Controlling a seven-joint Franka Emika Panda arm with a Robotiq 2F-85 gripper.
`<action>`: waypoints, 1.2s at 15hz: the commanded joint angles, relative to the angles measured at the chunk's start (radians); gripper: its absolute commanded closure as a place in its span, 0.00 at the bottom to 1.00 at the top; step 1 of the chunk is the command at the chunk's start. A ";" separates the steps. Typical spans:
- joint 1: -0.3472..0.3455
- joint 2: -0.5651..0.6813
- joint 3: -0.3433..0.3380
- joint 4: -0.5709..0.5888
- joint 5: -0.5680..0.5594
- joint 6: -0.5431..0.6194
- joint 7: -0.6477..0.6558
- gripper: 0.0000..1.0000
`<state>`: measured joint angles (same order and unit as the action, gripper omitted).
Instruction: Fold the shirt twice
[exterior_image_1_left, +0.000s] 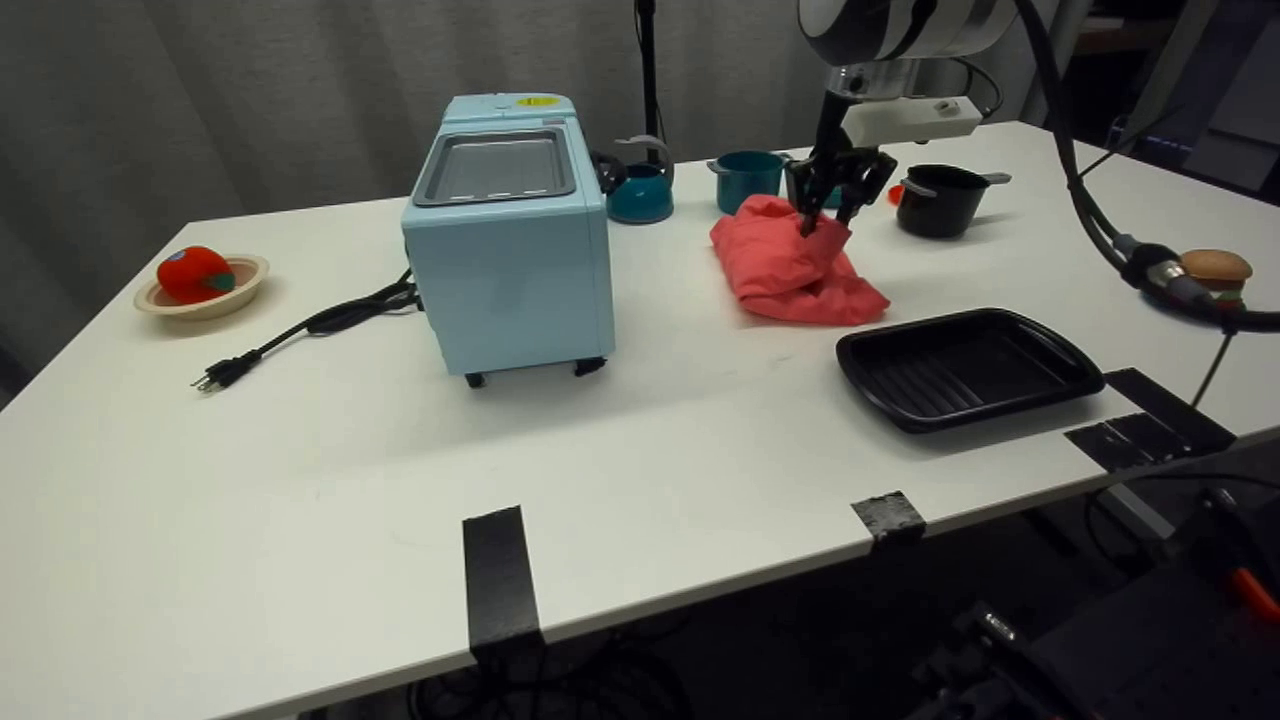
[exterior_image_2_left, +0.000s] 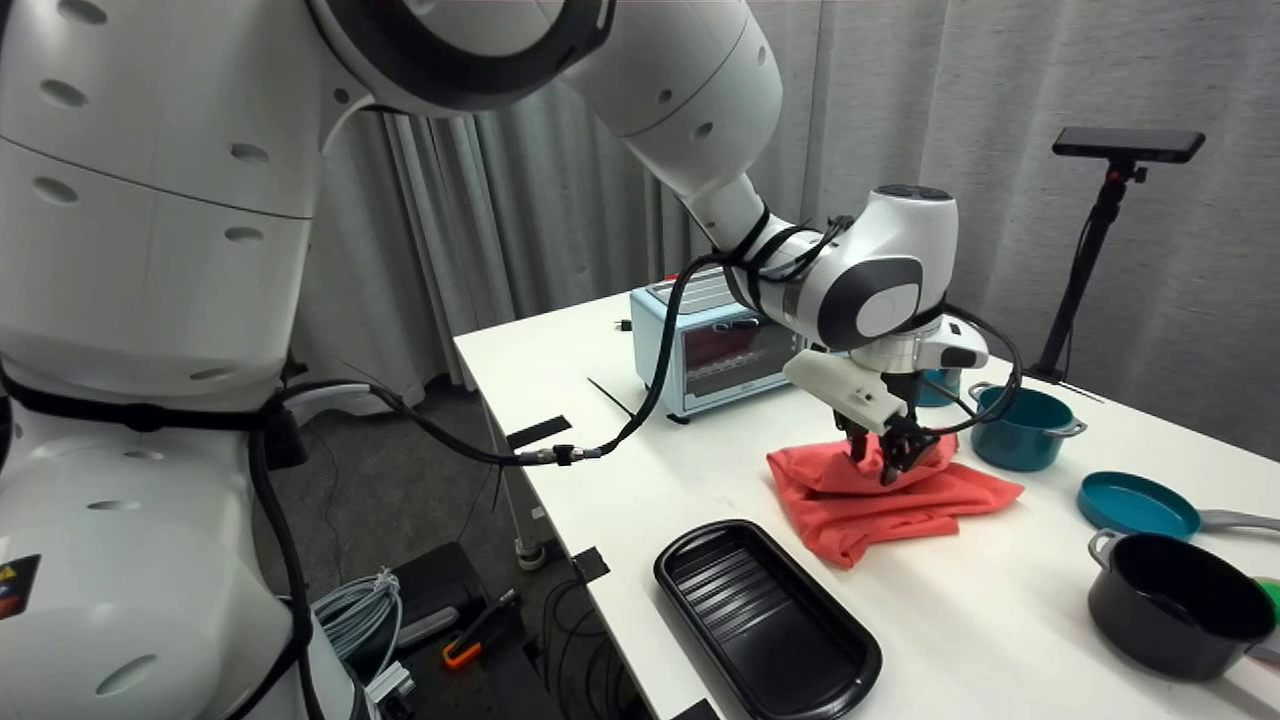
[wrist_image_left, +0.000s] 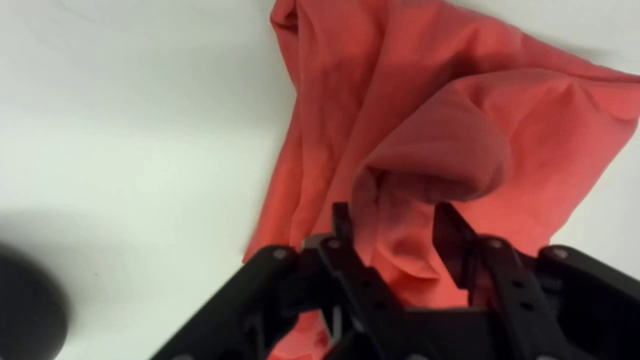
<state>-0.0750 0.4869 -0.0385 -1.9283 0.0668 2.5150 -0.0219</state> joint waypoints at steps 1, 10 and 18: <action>0.014 -0.048 -0.008 -0.013 -0.018 -0.052 0.028 0.20; 0.031 -0.172 -0.011 -0.003 -0.066 -0.113 0.020 0.00; 0.026 -0.360 0.002 -0.037 -0.093 -0.108 -0.017 0.00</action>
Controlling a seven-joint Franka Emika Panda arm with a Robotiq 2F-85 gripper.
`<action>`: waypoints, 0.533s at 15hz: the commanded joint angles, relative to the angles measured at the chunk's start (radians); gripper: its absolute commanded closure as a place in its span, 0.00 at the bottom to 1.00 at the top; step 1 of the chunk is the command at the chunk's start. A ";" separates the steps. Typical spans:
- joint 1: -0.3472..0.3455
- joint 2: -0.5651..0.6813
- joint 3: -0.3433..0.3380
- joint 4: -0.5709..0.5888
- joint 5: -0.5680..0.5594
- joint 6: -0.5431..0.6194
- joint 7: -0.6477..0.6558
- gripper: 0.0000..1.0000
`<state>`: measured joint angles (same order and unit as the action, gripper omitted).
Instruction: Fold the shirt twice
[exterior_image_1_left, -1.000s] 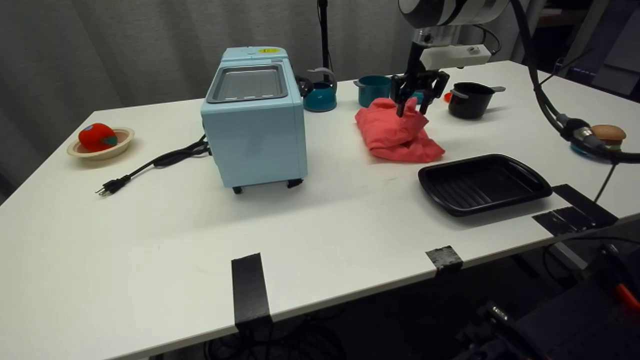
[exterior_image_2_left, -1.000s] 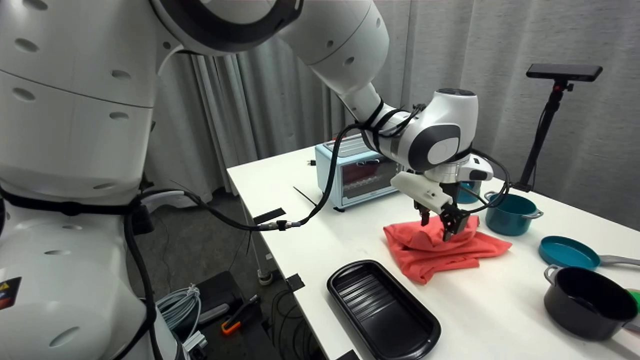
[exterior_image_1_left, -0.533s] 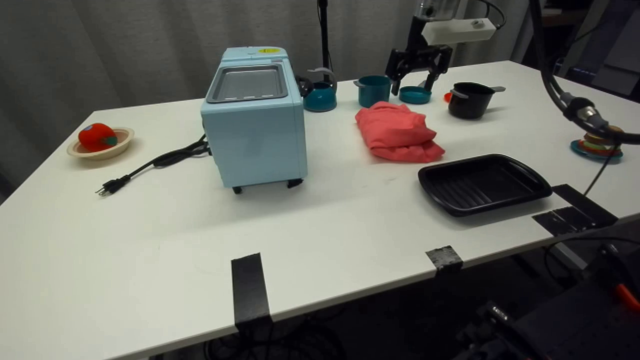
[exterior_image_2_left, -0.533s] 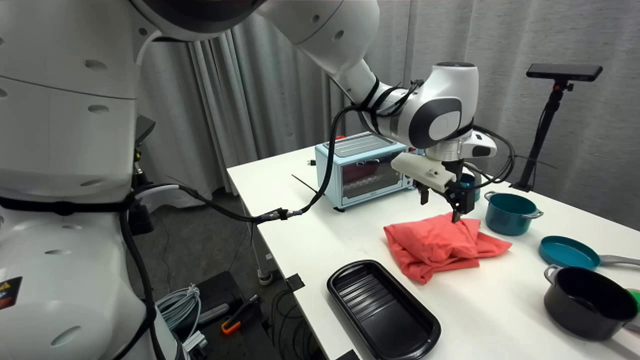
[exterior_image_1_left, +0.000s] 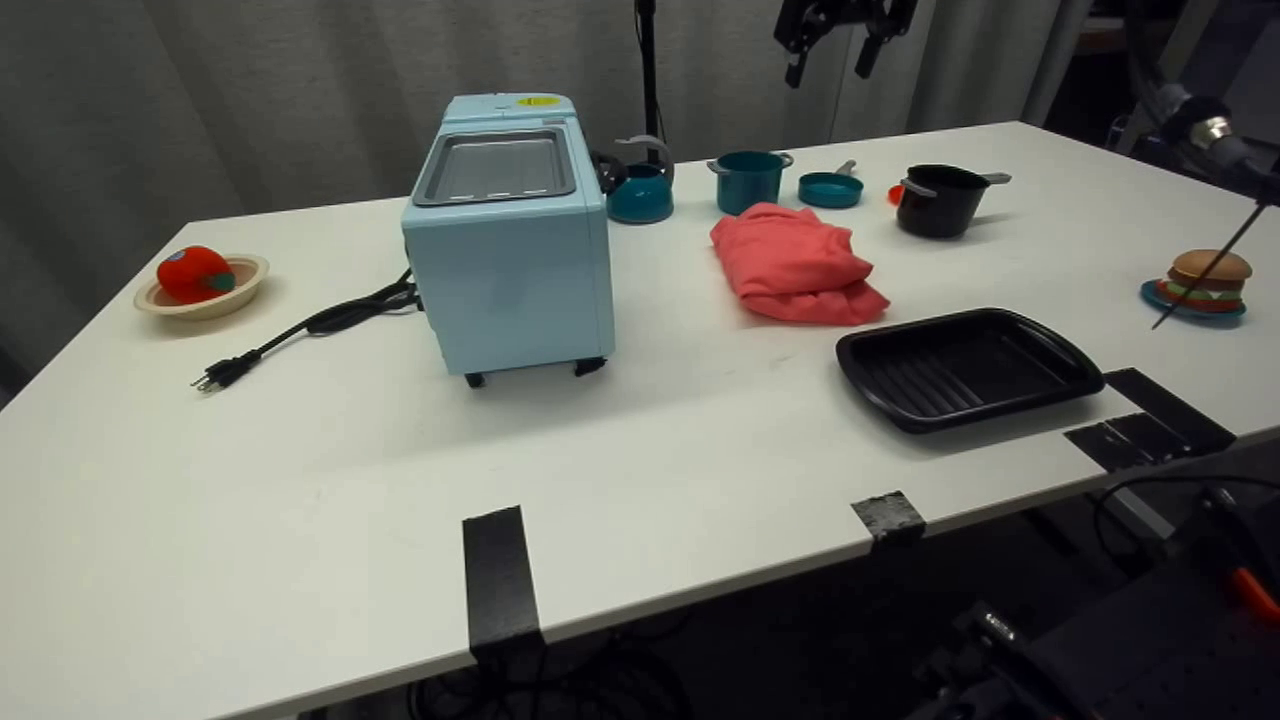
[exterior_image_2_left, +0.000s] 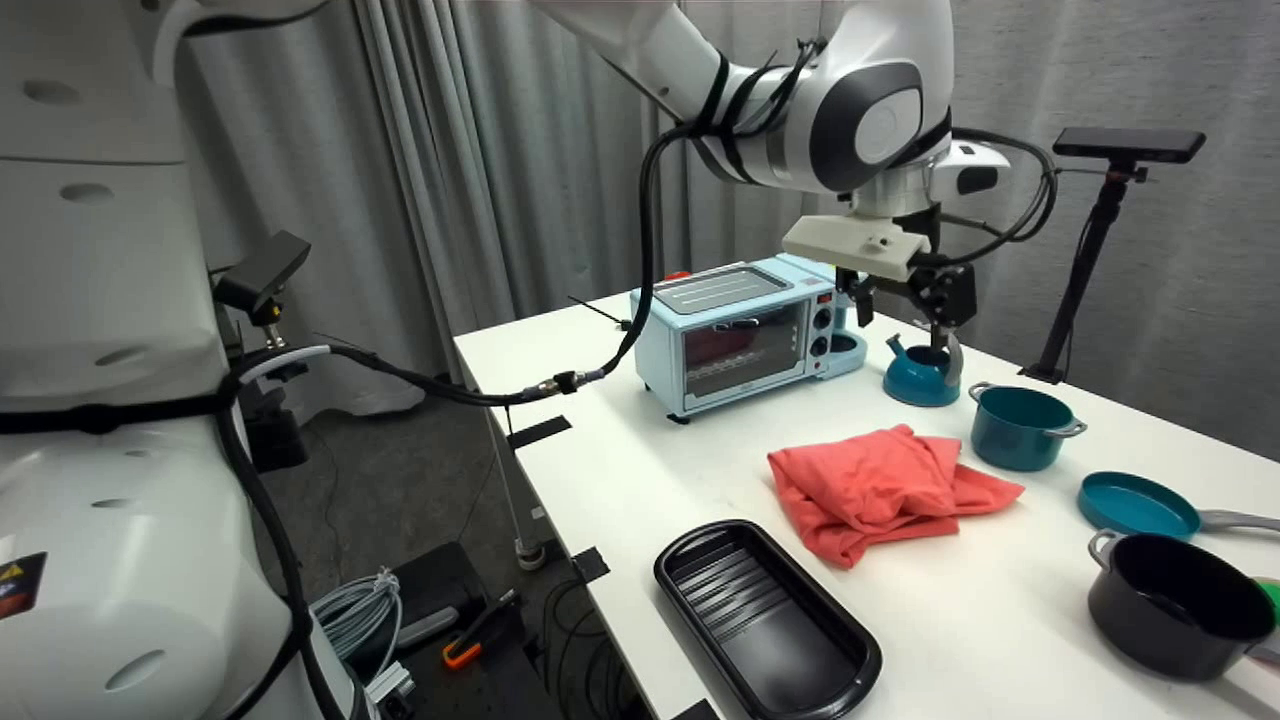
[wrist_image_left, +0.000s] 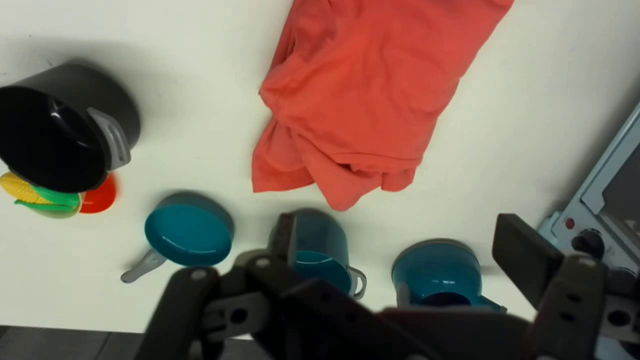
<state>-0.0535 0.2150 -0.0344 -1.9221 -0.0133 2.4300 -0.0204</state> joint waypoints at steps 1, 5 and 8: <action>0.003 -0.107 -0.002 -0.051 -0.012 -0.022 -0.020 0.00; 0.001 -0.188 -0.006 -0.106 -0.012 -0.018 -0.019 0.00; -0.001 -0.249 -0.010 -0.163 -0.008 -0.015 -0.013 0.00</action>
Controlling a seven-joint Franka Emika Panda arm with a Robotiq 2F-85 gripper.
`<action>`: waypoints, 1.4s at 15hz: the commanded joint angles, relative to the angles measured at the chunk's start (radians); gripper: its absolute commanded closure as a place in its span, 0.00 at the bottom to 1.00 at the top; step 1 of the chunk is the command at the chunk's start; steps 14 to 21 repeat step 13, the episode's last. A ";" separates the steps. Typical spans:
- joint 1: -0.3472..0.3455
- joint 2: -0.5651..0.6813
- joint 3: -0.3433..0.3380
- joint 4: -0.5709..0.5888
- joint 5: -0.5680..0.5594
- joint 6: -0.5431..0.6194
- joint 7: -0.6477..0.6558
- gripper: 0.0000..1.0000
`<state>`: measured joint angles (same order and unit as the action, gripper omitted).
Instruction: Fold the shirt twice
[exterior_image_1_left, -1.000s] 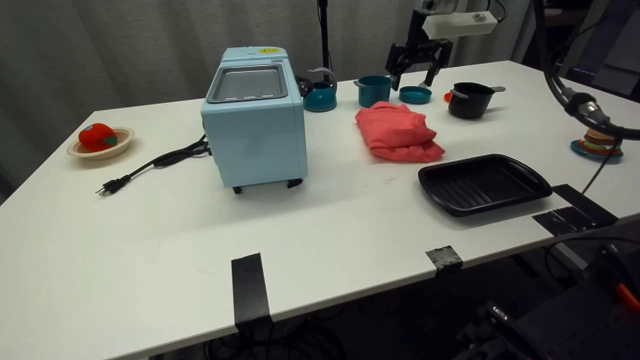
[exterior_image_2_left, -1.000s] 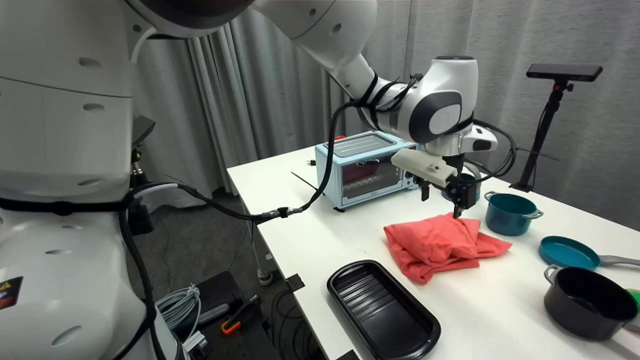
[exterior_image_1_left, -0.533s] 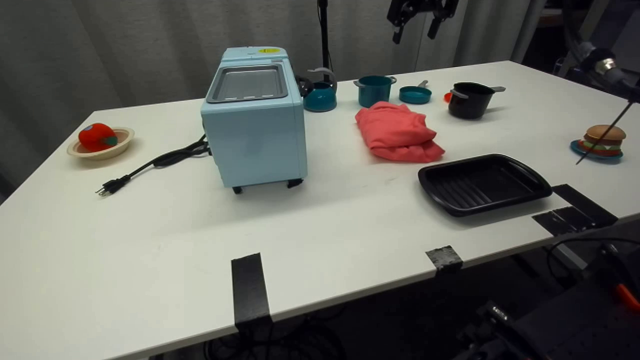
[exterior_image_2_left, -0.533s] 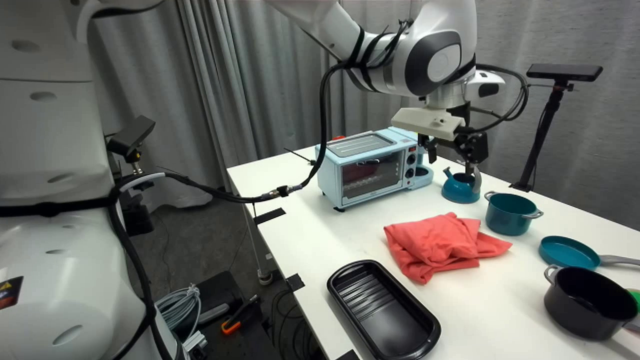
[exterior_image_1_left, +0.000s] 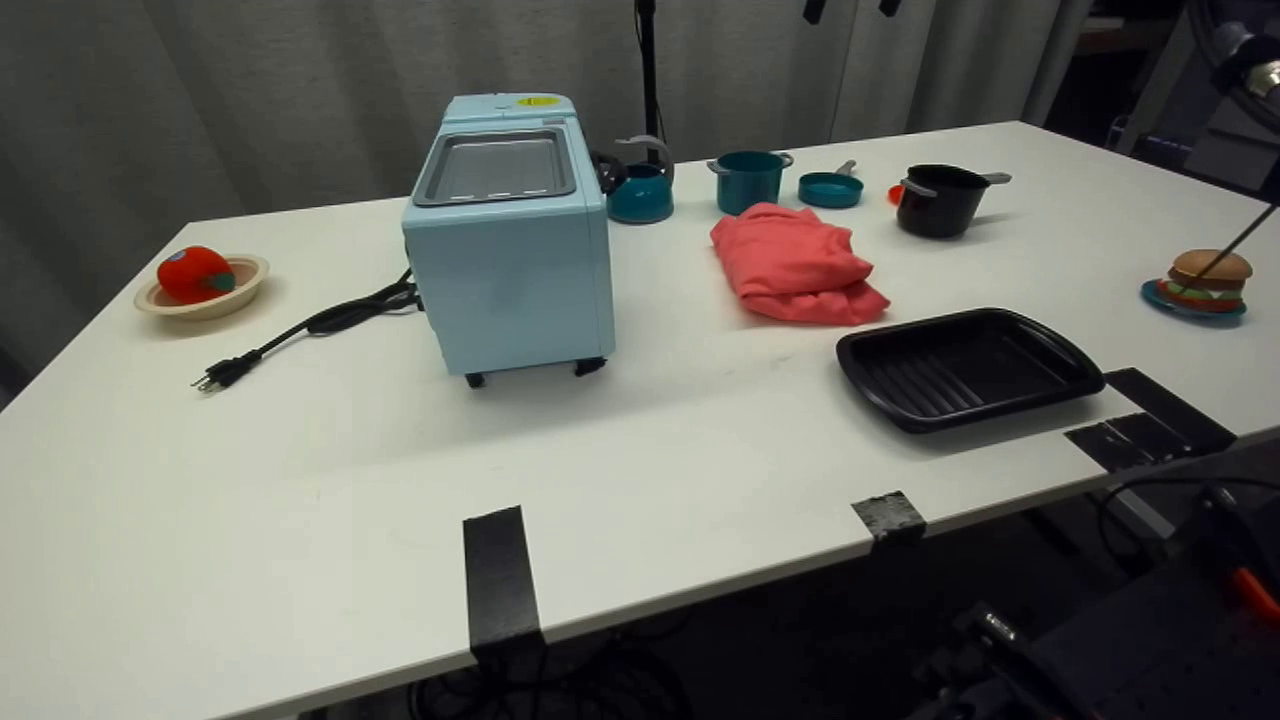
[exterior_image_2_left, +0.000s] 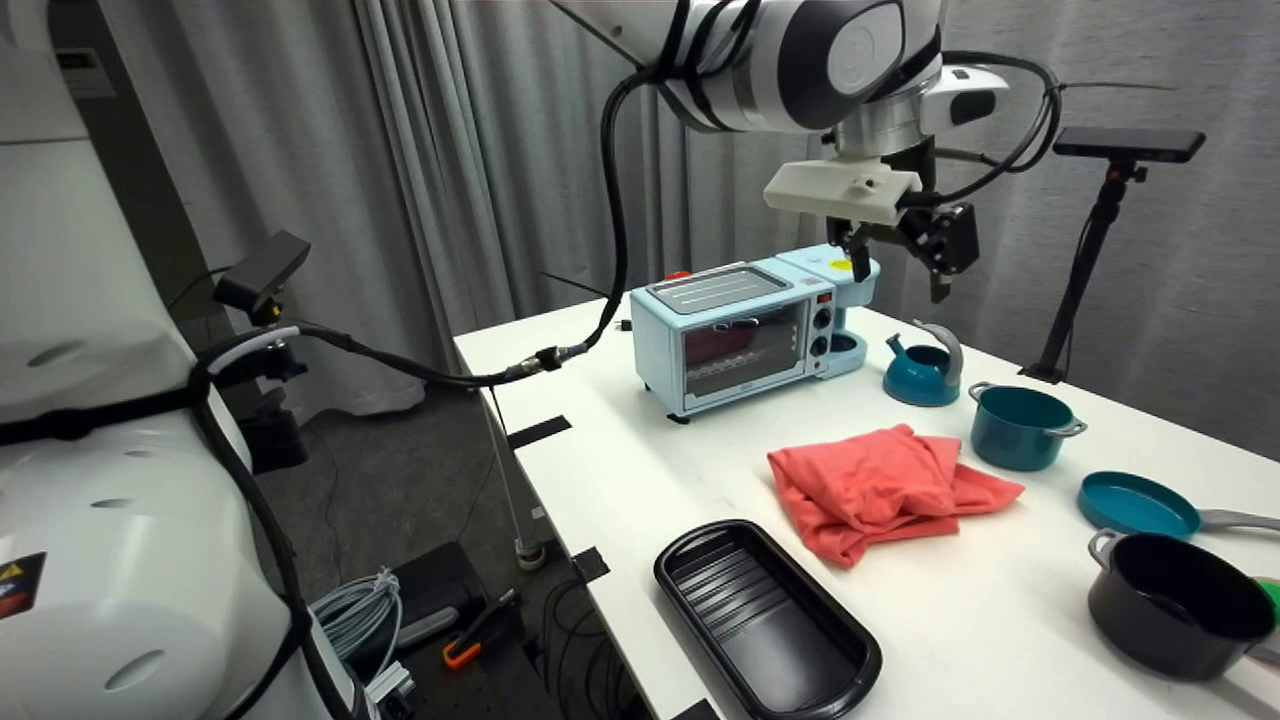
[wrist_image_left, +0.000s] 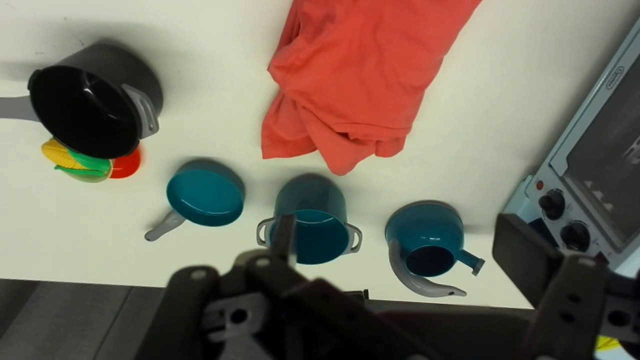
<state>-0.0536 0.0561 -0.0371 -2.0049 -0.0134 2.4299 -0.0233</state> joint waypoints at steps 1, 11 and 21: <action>-0.001 -0.111 -0.008 -0.100 -0.008 -0.018 -0.012 0.00; 0.002 -0.079 -0.006 -0.081 0.000 -0.002 0.000 0.00; 0.002 -0.080 -0.006 -0.081 0.000 -0.002 0.000 0.00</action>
